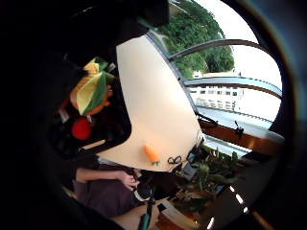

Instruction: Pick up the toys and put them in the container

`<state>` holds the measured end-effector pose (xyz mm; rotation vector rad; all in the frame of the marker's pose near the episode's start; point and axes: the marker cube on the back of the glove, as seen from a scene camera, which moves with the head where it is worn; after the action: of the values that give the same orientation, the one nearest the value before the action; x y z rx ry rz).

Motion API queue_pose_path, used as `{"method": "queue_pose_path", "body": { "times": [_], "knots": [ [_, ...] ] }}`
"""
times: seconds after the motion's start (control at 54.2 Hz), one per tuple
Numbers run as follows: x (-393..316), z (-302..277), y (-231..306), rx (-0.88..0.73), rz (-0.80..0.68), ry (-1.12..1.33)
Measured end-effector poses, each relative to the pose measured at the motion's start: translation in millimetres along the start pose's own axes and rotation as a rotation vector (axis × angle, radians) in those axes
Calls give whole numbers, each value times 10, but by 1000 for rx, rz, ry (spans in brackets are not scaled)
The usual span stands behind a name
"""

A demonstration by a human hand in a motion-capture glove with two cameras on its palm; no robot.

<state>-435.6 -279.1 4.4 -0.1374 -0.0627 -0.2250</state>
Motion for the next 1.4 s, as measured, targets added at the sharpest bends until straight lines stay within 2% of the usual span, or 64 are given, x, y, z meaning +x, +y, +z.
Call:
{"method": "queue_pose_path", "body": {
  "times": [0.037, 0.074, 0.24, 0.313, 0.424, 0.461, 0.553, 0.701, 0.811, 1.051, 1.199, 1.309, 1.401],
  "knots": [
    [25, -4, -48, 5, 179, 32],
    [47, -12, -50, 7, 247, 50],
    [126, -108, 194, 31, 87, 28],
    [268, -159, 316, 49, 147, 65],
    [465, -233, 613, 64, -45, 6],
    [601, -239, 684, 69, -19, 35],
    [1184, -218, 884, 58, 156, 158],
    [1938, -113, 1404, 78, 251, 115],
    [2320, 77, 1769, 81, 292, 172],
    [2861, 913, 2293, 39, 414, 8],
    [2898, 1794, 2377, 36, 469, -84],
    [2800, 2507, 2383, -56, 495, -170],
    [2645, 3067, 2391, -104, 498, -147]
  ]
}}
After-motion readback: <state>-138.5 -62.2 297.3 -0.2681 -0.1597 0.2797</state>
